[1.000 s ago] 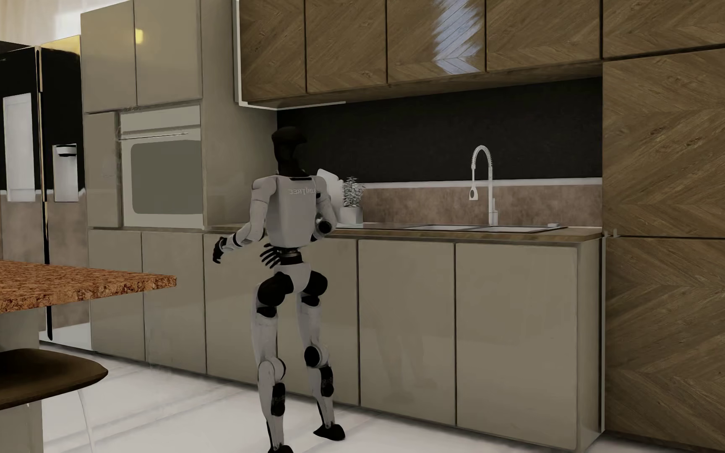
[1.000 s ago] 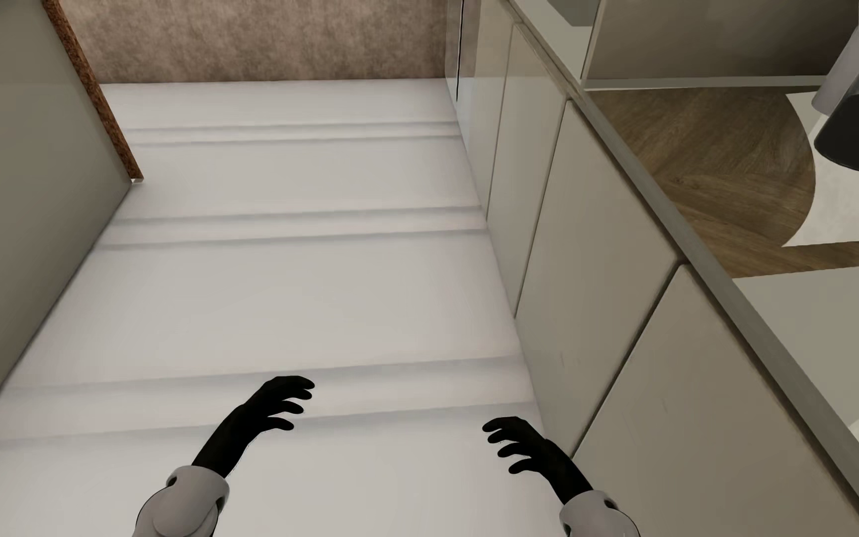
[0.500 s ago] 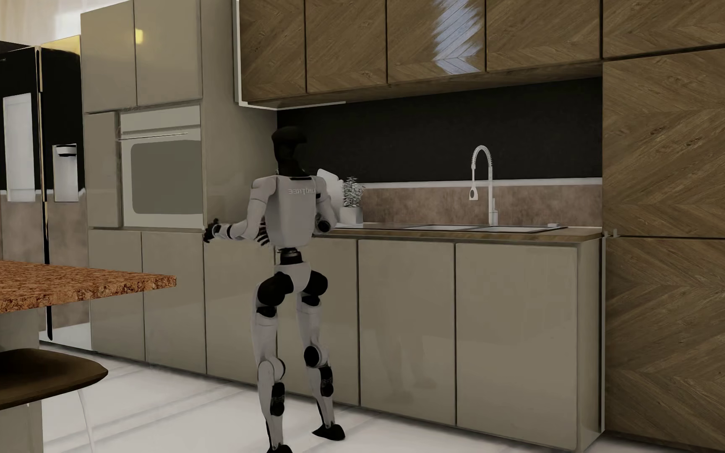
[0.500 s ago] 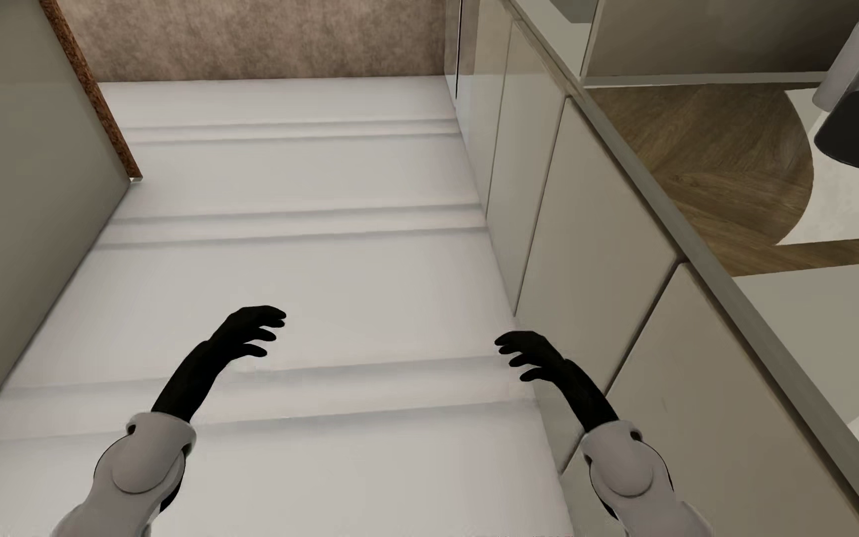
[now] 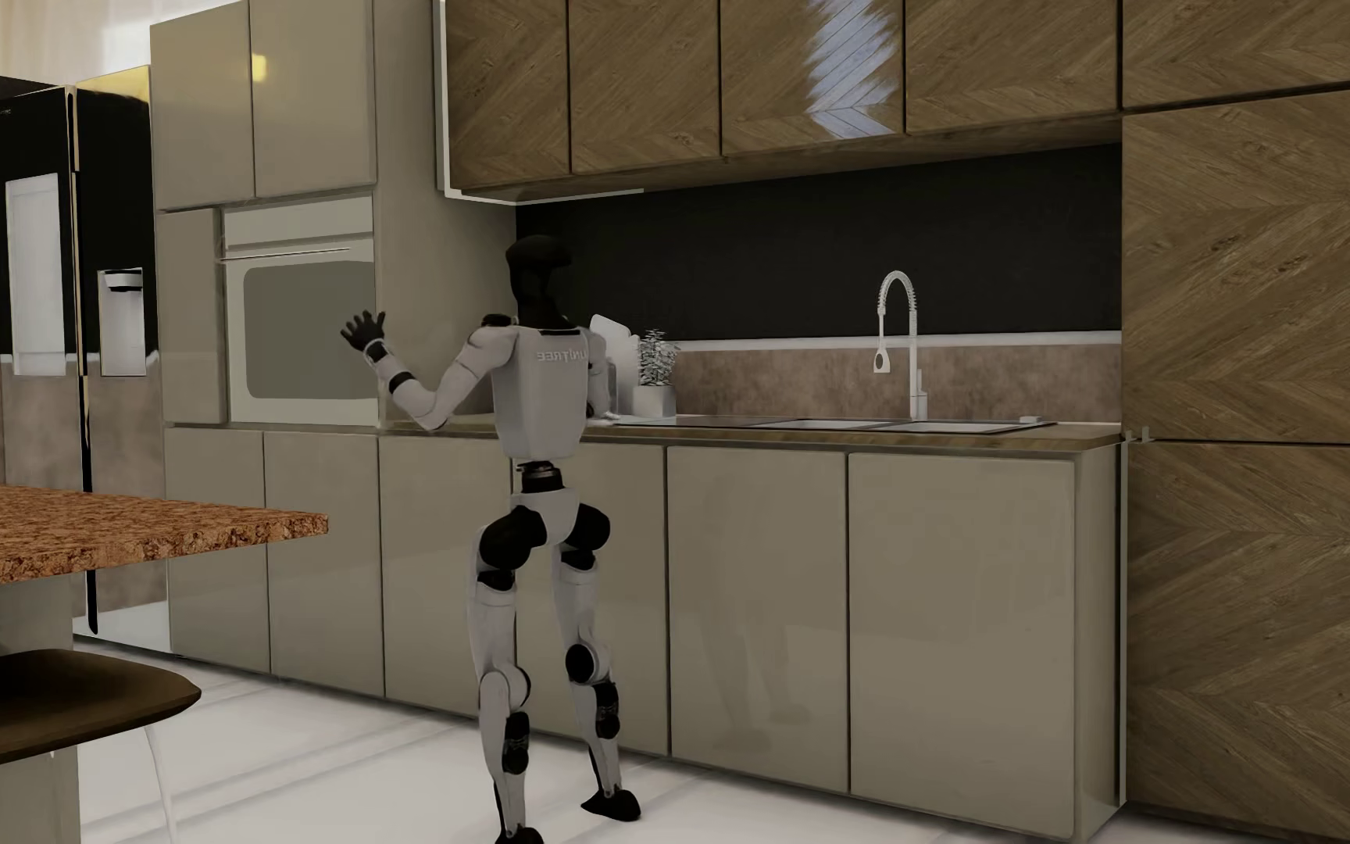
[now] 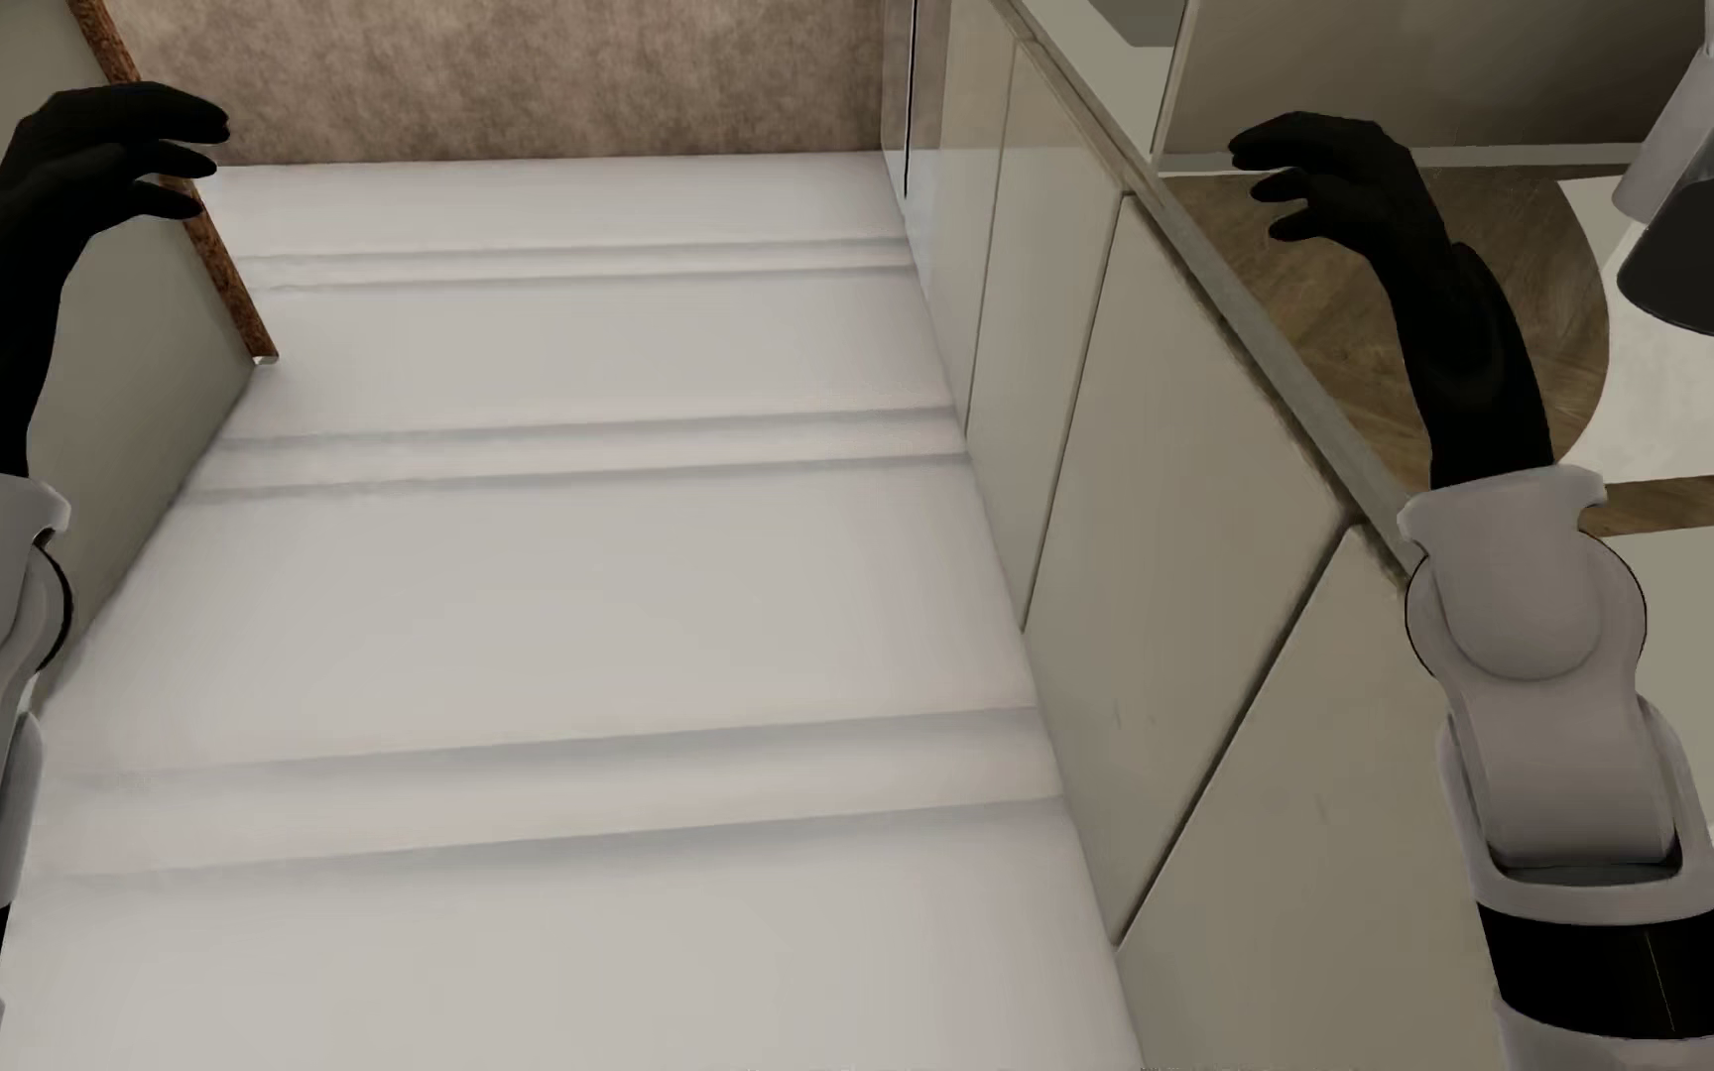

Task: Reach up

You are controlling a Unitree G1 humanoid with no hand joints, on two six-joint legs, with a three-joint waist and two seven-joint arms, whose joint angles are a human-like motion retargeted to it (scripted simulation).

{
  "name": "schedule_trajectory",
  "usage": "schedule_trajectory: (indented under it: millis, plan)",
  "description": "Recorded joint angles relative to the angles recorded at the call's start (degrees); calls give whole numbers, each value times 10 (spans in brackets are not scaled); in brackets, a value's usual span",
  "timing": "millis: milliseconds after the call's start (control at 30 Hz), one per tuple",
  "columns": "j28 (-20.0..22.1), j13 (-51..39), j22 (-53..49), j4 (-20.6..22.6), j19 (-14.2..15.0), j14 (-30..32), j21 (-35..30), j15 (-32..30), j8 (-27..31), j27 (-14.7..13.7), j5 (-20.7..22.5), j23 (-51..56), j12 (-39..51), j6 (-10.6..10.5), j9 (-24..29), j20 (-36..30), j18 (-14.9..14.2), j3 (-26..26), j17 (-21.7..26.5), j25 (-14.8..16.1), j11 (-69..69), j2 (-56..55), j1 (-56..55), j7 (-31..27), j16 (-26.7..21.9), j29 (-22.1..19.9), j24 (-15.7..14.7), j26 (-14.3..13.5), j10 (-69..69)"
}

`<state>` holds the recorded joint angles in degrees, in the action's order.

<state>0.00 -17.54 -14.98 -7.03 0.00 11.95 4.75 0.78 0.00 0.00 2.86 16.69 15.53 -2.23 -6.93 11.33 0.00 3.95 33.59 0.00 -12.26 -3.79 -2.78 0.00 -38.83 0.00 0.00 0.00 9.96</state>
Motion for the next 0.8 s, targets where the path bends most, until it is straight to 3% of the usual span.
schedule_trajectory:
  millis: [133, 267, 467, 800]
  plan:
    - [0, -103, -15, 2, 0, 8, 49, -3, 0, 0, 0, 1, 90, 1, -2, 27, 0, 0, 46, 0, 4, 1, -1, 0, -46, 0, 0, 0, 0]
    - [0, -213, -26, 4, 0, 3, 56, -4, 0, 0, 0, 0, 198, 6, -4, 24, 0, -1, 99, 0, 3, 1, 0, 0, -103, 0, 0, 0, 0]
    - [0, -350, -29, 6, 0, -3, -7, -2, 0, 0, 1, -11, 354, 6, -5, -16, 0, 4, 154, 0, 6, 6, 6, 0, -155, 0, 0, 0, 0]
    - [0, -575, 39, 14, 0, -29, -141, -12, 0, 0, 0, -107, 599, 5, -7, -175, 0, 10, 209, 0, 16, 25, 24, 0, -215, 0, 0, 0, 0]
